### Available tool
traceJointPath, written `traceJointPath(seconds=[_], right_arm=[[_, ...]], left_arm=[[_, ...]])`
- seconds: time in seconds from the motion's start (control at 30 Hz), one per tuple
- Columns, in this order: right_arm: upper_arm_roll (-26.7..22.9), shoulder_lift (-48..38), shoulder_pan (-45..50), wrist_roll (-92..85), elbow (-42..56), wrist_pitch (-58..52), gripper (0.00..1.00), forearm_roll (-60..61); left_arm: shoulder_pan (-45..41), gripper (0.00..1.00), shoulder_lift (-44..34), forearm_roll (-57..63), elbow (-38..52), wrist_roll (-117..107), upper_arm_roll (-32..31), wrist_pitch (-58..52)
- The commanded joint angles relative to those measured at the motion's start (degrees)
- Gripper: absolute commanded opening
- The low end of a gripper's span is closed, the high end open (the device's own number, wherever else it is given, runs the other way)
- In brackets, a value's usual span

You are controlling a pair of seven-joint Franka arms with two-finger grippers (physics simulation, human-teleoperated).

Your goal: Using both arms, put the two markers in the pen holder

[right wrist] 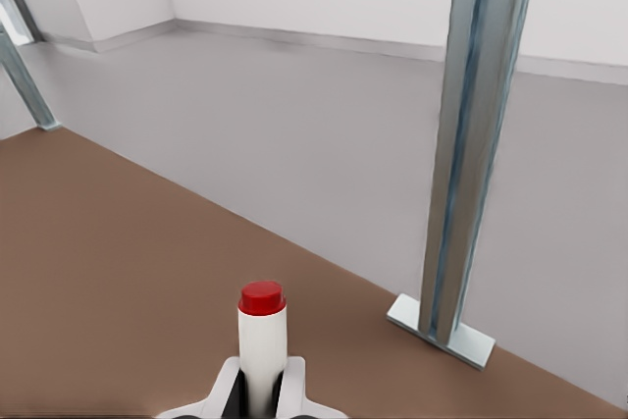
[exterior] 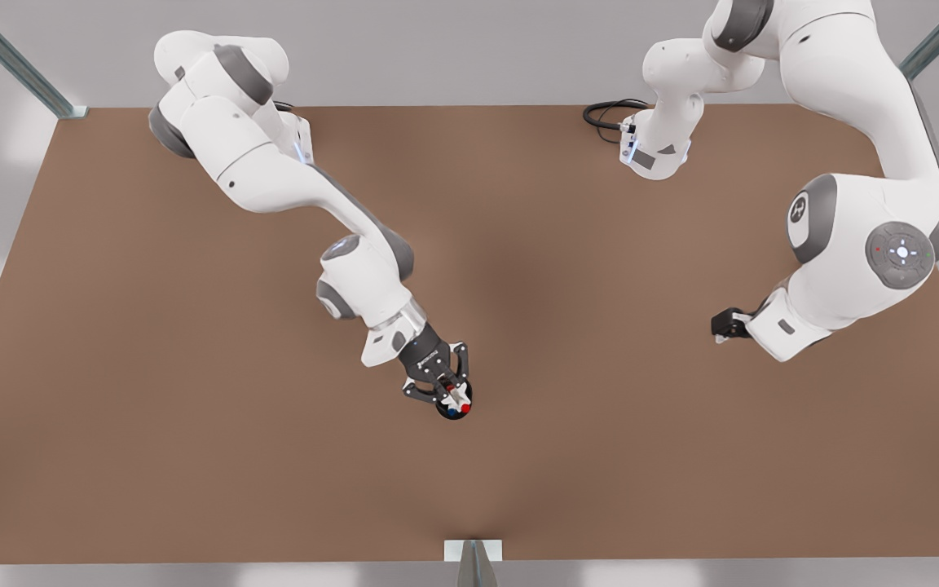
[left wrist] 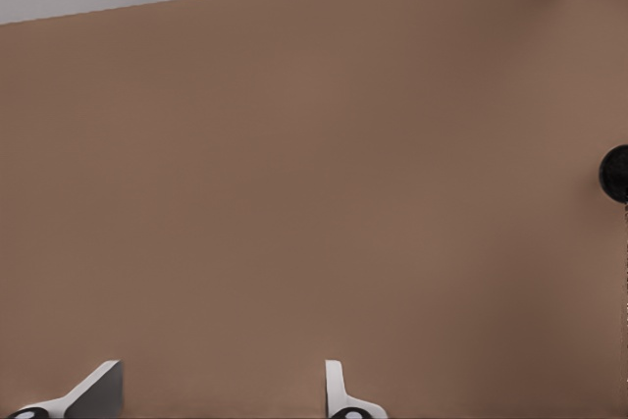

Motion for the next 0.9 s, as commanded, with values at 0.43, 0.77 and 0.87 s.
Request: traceJointPath(seconds=[0.43, 0.77, 0.87], right_arm=[[-1.9, 4.7, 0.5, 0.8, -2.0, 8.3, 0.21, -8.9], [-3.0, 7.8, 0.5, 0.8, -2.0, 11.6, 0.21, -11.8], [-3.5, 9.8, 0.7, 0.7, -1.9, 13.1, 0.26, -13.6]], left_arm=[[0.1, 1.00, 1.4, -0.6, 0.0, -6.0, 0.0, -0.4], [0.7, 1.00, 1.9, -0.7, 0.0, -6.0, 0.0, -0.3], [0.7, 1.00, 2.0, -0.7, 0.0, -6.0, 0.0, -0.2]])
